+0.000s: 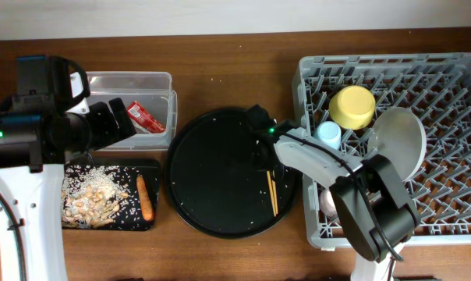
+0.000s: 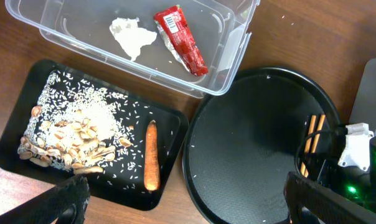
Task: Sort waste into correct bins and load items into the dishwasher rack
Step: 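Reach the right gripper to the chopsticks and grasp one, then insert the chopstick upright into the dish rack with right gripper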
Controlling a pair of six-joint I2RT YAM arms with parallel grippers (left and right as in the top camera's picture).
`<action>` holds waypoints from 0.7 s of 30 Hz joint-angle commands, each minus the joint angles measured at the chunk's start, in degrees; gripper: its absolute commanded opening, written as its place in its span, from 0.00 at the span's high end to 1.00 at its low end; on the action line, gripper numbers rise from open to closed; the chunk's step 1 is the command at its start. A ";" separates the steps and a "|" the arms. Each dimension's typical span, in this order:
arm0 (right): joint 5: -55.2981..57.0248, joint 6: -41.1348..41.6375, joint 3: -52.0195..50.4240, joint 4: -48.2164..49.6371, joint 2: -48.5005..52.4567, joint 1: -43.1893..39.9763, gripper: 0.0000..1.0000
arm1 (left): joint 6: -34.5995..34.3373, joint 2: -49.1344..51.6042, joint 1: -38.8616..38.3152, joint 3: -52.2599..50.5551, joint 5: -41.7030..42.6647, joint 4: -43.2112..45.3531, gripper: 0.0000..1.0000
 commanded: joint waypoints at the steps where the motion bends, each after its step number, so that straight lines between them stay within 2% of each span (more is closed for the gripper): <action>1: -0.66 -4.98 6.29 -6.38 -4.15 0.24 0.96 | -0.57 -0.74 0.15 0.98 -0.17 -0.07 0.01; 6: 2.34 -8.87 7.41 -13.18 -13.77 -0.26 0.96 | -0.57 -0.76 0.15 0.98 -0.20 -0.07 0.01; 9: 13.75 -9.46 7.43 -20.96 -20.94 -5.99 0.96 | -0.57 -0.74 0.15 0.98 -0.17 -0.07 0.01; 11: 16.06 -10.80 7.43 -24.02 -23.41 -10.86 0.96 | -0.57 -0.74 0.15 0.98 -0.17 -0.07 0.01; 16: 16.31 -19.93 6.23 -25.97 -23.65 -24.92 0.96 | -0.57 -0.74 0.20 1.01 -0.17 -0.07 0.01; 21: 16.44 -19.98 5.66 -25.07 -23.12 -32.46 0.96 | -0.57 -0.74 0.20 0.98 -0.17 -0.04 0.01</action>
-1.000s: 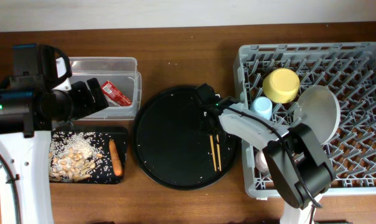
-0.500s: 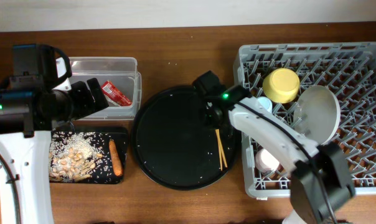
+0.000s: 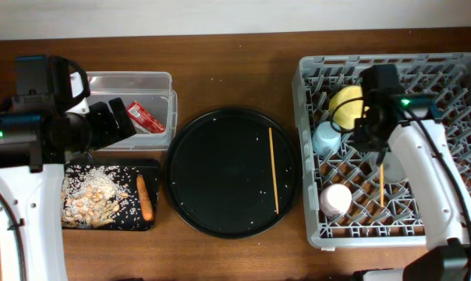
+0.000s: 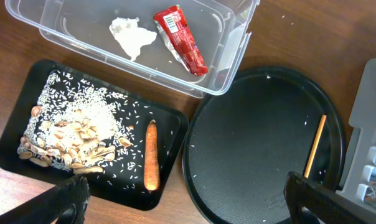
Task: Sort waste into correct bins and load items into the dishwasher rack
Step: 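Insert the chopstick upright into the dish rack with right gripper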
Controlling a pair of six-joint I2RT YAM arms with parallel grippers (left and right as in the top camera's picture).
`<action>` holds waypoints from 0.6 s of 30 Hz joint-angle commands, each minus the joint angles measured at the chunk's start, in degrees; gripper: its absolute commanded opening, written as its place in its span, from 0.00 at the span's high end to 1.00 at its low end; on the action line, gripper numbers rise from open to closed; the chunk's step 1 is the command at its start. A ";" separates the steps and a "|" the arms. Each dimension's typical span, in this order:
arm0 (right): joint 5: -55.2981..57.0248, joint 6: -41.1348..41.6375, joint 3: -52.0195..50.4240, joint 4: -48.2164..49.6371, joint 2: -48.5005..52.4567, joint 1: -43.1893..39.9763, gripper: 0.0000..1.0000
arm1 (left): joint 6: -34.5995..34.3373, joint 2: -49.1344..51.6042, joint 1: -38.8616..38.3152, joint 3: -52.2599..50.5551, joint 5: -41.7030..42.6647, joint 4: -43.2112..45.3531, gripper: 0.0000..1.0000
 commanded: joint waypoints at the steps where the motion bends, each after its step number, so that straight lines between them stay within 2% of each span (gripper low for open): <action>1: 1.11 -1.03 -0.83 0.98 0.98 -1.81 0.96 | -0.57 -0.74 0.20 0.98 -0.17 -0.04 0.01; 3: 0.68 -3.56 -2.56 2.69 2.36 -1.81 0.96 | -0.57 -0.74 0.20 0.98 -0.17 -0.04 0.01; 9: -1.92 -3.52 -3.93 3.82 5.05 -1.81 0.96 | -0.57 -0.76 0.20 0.98 -0.17 -0.02 0.01; 10: -1.90 -3.52 -3.93 3.89 5.05 -1.81 0.93 | -0.57 -0.74 0.20 1.01 -0.17 -0.02 0.01; 11: -1.95 -3.50 -3.93 3.89 5.05 -1.81 0.83 | -0.57 -0.74 0.20 0.98 -0.17 -0.04 0.01; 12: -2.43 -3.50 -3.93 3.89 5.05 -1.81 0.79 | -0.57 -0.74 0.20 0.98 -0.20 -0.04 0.01; 13: -3.61 -3.50 -3.93 3.89 5.05 -1.81 0.68 | -0.57 -0.74 0.20 0.98 -0.17 -0.04 0.01; 15: -3.63 -3.50 -3.93 3.87 5.05 -1.81 0.63 | -0.57 -0.74 0.20 0.98 -0.17 -0.04 0.01; 18: -3.76 -3.50 -3.91 3.87 5.05 -1.79 0.63 | -0.57 -0.74 0.20 0.98 -0.17 -0.04 0.01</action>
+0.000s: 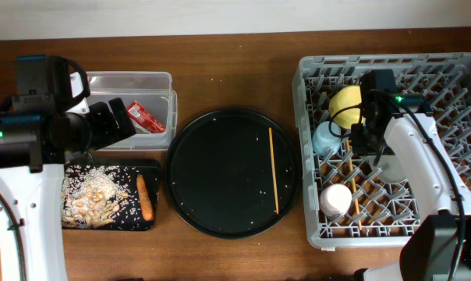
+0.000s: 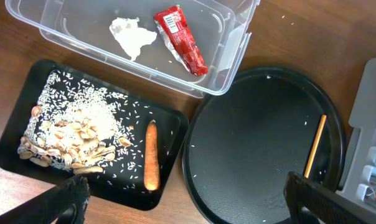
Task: Sort waste into correct bins and load items into the dishwasher rack
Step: 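Insert the chopstick upright into the dish rack with right gripper, then grasp the second chopstick from the round tray with right gripper, then insert the second chopstick into the dish rack with right gripper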
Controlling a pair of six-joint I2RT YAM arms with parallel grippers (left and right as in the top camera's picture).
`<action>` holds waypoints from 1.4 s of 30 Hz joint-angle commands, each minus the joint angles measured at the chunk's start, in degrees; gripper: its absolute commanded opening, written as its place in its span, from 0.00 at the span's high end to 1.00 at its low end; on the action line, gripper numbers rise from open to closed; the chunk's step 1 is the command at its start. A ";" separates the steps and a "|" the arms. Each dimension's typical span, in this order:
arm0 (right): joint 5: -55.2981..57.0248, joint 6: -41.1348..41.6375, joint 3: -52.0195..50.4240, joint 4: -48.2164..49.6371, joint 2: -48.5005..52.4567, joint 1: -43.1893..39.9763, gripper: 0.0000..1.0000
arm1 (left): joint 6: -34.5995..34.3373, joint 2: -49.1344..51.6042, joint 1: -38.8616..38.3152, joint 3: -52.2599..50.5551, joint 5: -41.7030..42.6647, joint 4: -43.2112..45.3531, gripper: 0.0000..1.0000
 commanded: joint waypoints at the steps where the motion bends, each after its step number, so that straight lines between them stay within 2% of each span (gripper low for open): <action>1: -2.71 0.37 -0.42 0.09 -0.07 -0.24 0.63 | -0.57 -0.74 0.20 0.98 -0.17 -0.04 0.01; 3: -13.75 0.35 -0.24 1.27 -0.07 -0.20 0.63 | -0.59 -0.74 0.20 0.98 -0.17 -0.04 0.01; 6: -41.44 0.33 1.01 1.44 -0.07 -0.20 0.64 | -0.57 -0.74 0.20 0.98 -0.17 -0.04 0.01; 9: -57.70 0.35 1.01 0.11 -0.07 -0.09 0.64 | -0.57 -0.74 0.20 1.01 -0.17 -0.04 0.01; 10: -59.08 0.35 0.98 -0.20 -0.07 0.59 0.64 | -0.57 -0.76 0.20 0.98 -0.17 -0.04 0.01; 14: -51.98 0.39 0.42 2.23 -0.04 9.90 0.65 | -0.57 -0.74 0.20 1.01 -0.17 -0.04 0.01; 16: -45.77 0.44 0.42 4.39 -0.04 16.68 0.77 | -0.57 -0.74 0.20 0.98 -0.17 -0.04 0.01; 17: -43.63 1.14 0.42 5.29 -0.04 19.19 0.78 | -0.57 -0.74 0.20 1.01 -0.17 -0.04 0.01; 22: -18.78 20.09 0.31 8.07 0.11 28.02 0.79 | -0.57 -0.76 0.20 0.98 -0.17 -0.04 0.01; 26: -18.25 20.24 0.13 8.90 3.69 29.11 0.79 | -0.57 -0.76 0.20 0.98 -0.17 -0.04 0.01; 33: -18.16 20.22 0.13 13.35 18.69 29.07 0.78 | -0.57 -0.76 0.20 0.98 -0.17 -0.02 0.01; 38: -17.84 20.22 0.13 14.47 24.28 29.00 0.78 | -0.57 -0.76 0.20 0.98 -0.17 -0.02 0.01; 41: -18.05 20.20 0.13 14.23 24.37 29.00 0.96 | -0.59 -0.76 0.20 0.98 -0.17 -0.04 0.01; 42: -18.05 20.20 0.15 14.23 24.35 29.00 0.96 | -0.57 -0.76 0.20 0.98 -0.17 -0.04 0.01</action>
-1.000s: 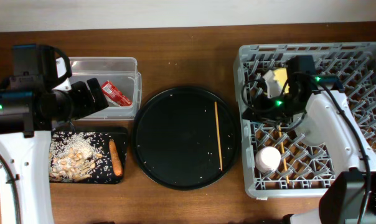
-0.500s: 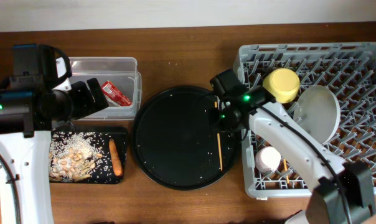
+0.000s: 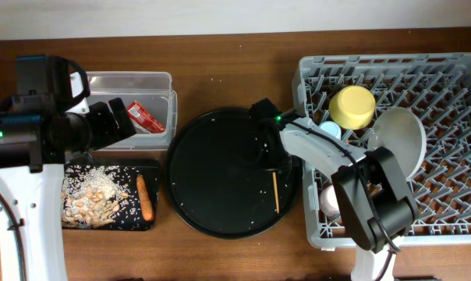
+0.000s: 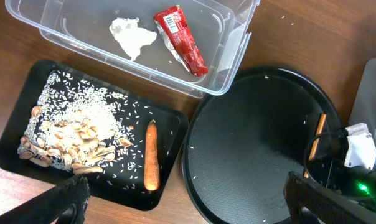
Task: Sort waste into correct bins and load items into the dishwasher rack
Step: 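Insert the second chopstick into the dish rack with right gripper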
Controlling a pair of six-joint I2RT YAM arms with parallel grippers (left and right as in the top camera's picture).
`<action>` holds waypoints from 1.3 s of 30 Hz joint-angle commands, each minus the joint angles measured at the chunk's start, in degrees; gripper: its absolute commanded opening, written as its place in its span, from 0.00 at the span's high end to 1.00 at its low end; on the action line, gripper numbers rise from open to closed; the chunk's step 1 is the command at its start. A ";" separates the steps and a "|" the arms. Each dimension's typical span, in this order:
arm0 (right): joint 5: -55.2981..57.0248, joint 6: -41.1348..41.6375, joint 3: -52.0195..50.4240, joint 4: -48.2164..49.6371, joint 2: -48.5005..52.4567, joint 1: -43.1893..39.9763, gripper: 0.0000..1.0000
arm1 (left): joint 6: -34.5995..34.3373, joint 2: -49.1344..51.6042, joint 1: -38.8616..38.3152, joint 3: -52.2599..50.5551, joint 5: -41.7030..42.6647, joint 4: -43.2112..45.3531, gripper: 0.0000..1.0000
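One wooden chopstick (image 3: 275, 193) lies on the right side of the round black tray (image 3: 212, 172); its top end shows as well (image 4: 319, 123). My right gripper (image 3: 268, 154) is down over that upper end, and the jaws are hidden beneath the arm. My left gripper (image 4: 188, 208) hangs open and holds nothing, above the gap between the black food tray (image 4: 14, 134) and the round tray. The grey dishwasher rack (image 3: 454, 70) holds a yellow cup (image 3: 352, 107), a light blue cup (image 3: 329, 129), a white plate (image 3: 399, 140) and a white cup (image 3: 327, 200).
A clear plastic bin (image 3: 103, 82) at the back left holds a red wrapper (image 4: 180, 39) and a white crumpled tissue (image 4: 133, 34). The food tray carries rice, nut shells (image 4: 63, 146) and a carrot (image 4: 151, 163). Rice grains dot the round tray.
My right gripper has moved from over the rack, beside the yellow cup, back to the round tray and is now down on the remaining chopstick. The left arm has not moved.
My right gripper was first on the round tray over two chopsticks. Then it was above the rack with one chopstick below it and one left on the tray. It stayed over the rack, and now it is back at the tray's chopstick.
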 commanded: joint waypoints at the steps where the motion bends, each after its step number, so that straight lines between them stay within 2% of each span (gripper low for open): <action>1: -0.39 -0.20 -0.44 0.52 3.30 0.37 0.96 | -0.59 -0.76 0.20 0.98 -0.17 -0.07 0.01; 3: -0.35 -0.31 2.14 -3.67 3.06 0.37 0.96 | -0.59 -0.74 0.20 0.98 -0.17 -0.04 0.01; 4: -0.39 -1.73 6.16 -8.98 1.86 0.37 0.96 | -0.59 -0.76 0.20 0.98 -0.17 -0.07 0.01; 8: 3.30 -7.78 15.19 -21.66 -6.34 -0.24 0.96 | -0.59 -0.76 0.20 0.98 -0.17 -0.07 0.01; 12: 6.34 -10.80 15.26 -28.06 -13.05 -3.56 0.96 | -0.59 -0.76 0.20 0.98 -0.17 -0.07 0.01; 14: 12.00 -10.78 15.26 -31.26 -15.87 -7.41 0.96 | -0.59 -0.76 0.20 0.98 -0.17 -0.07 0.01; 17: 15.41 -10.78 14.19 -32.63 -16.17 -15.13 0.96 | -0.59 -0.76 0.20 0.98 -0.17 -0.07 0.01; 20: 20.61 -10.93 8.70 -29.88 -16.13 -21.22 0.96 | -0.59 -0.76 0.20 0.98 -0.17 -0.07 0.01; 21: 20.63 -14.21 5.62 -27.19 -16.09 -23.23 0.96 | -0.59 -0.76 0.20 0.98 -0.17 -0.07 0.01; 25: 20.61 -14.62 2.49 -23.54 -16.02 -25.59 0.95 | -0.59 -0.76 0.20 0.98 -0.17 -0.07 0.01; 26: 20.61 -14.62 2.49 -23.56 -16.02 -25.57 0.83 | -0.59 -0.74 0.20 0.98 -0.17 -0.07 0.01; 28: 20.59 -14.62 2.49 -23.56 -16.02 -25.57 0.52 | -0.59 -0.74 0.20 0.98 -0.17 -0.07 0.01; 31: 19.32 -14.56 2.49 -23.61 -16.04 -25.57 0.50 | -0.59 -0.74 0.20 0.98 -0.17 -0.04 0.01; 33: 14.40 -14.40 3.69 -24.28 -16.11 -25.53 0.51 | -0.59 -0.74 0.20 0.98 -0.17 -0.07 0.01; 36: 1.62 -14.43 14.91 -28.85 -16.76 -25.53 0.52 | -0.59 -0.74 0.20 0.98 -0.17 -0.04 0.01; 37: -0.81 -14.43 17.25 -28.96 -16.76 -25.53 0.02 | -0.59 -0.76 0.20 0.98 -0.17 -0.04 0.01; 39: -2.84 -14.38 19.12 -28.72 -16.76 -25.53 0.02 | -0.59 -0.76 0.20 0.98 -0.17 -0.04 0.01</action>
